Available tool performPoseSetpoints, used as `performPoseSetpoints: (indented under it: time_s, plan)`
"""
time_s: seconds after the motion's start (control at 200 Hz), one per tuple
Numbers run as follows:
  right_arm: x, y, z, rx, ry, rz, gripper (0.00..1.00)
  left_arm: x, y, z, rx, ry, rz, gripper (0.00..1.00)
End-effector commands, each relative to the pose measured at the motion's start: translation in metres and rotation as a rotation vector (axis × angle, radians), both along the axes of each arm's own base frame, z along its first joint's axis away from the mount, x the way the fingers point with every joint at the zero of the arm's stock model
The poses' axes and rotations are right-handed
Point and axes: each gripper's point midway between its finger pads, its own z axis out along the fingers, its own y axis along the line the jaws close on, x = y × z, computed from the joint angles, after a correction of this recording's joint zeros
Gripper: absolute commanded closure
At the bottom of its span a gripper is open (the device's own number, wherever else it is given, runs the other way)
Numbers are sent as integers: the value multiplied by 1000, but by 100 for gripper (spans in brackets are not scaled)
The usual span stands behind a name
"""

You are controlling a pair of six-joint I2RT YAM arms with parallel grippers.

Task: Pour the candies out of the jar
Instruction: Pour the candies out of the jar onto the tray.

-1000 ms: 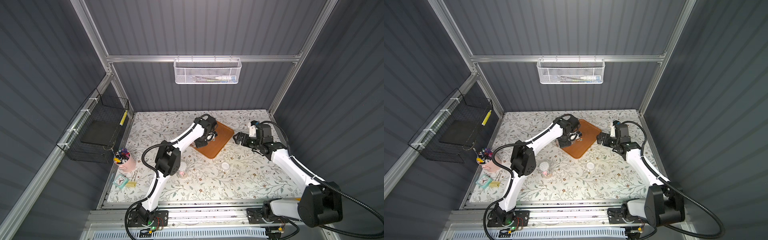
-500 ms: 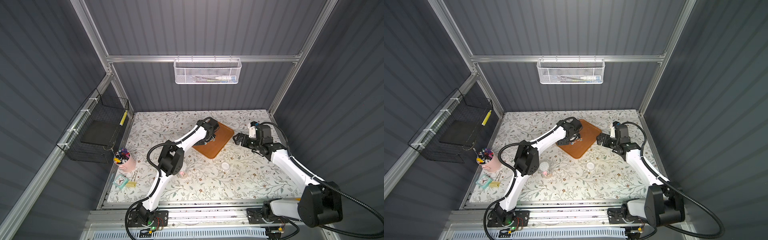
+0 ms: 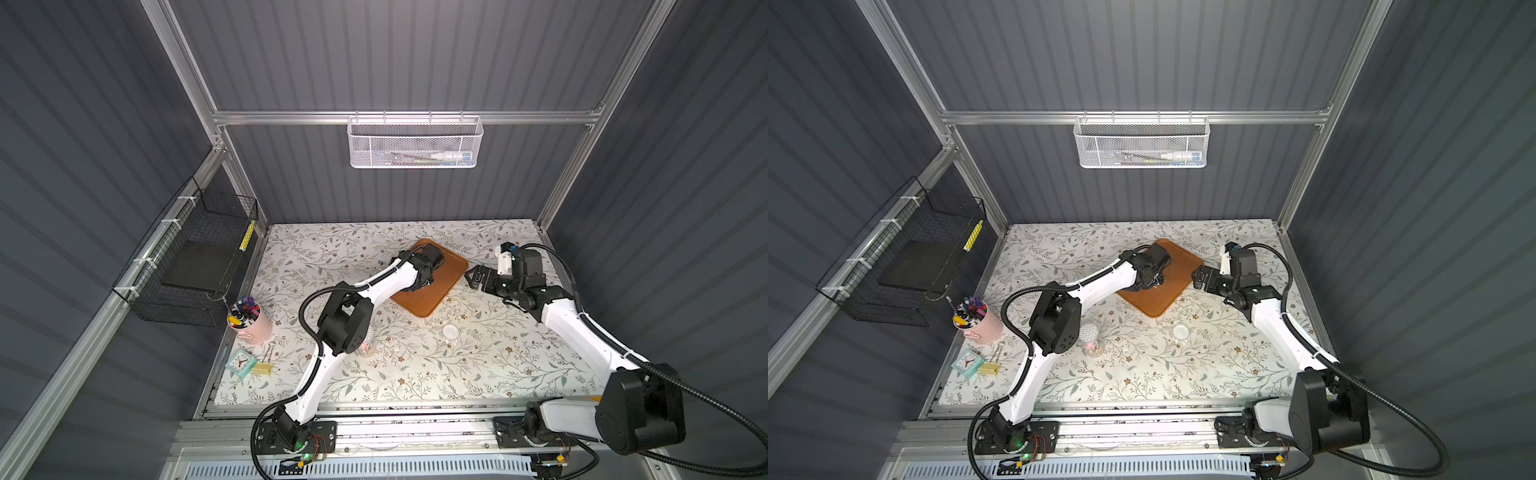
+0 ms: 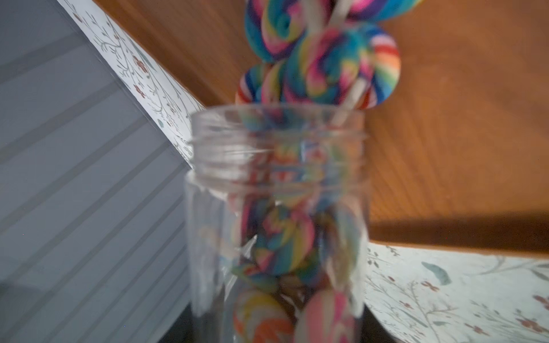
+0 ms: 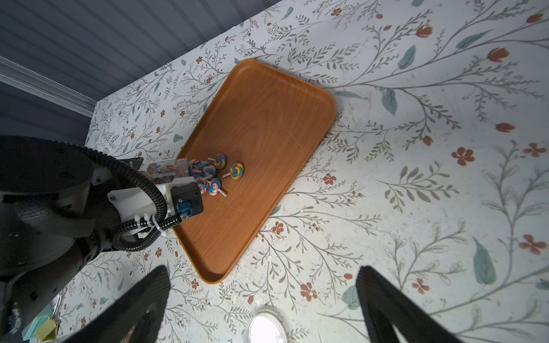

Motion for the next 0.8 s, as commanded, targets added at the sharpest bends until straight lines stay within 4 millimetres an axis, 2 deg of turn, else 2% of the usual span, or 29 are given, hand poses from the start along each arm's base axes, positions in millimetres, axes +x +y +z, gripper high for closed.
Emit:
performPoseSetpoints:
  time_s: [0.0,0.275,0.48,0.64,0.795]
  plan:
    - [-3,2,-5,5,12,10,1,6,-9,32,14,-43,-72,100]
    - [0,4,-2,16,8,13,1,12,-15,34,22,-54,-115,100]
    - [-1,2,0,8,3,8,1,28,-38,24,-12,-68,-170,100]
    - [-3,1,0,4,7,8,1,46,-59,32,-53,-119,-208,100]
    - [-4,-1,0,-7,4,1,1,47,-61,24,-40,-107,-226,100]
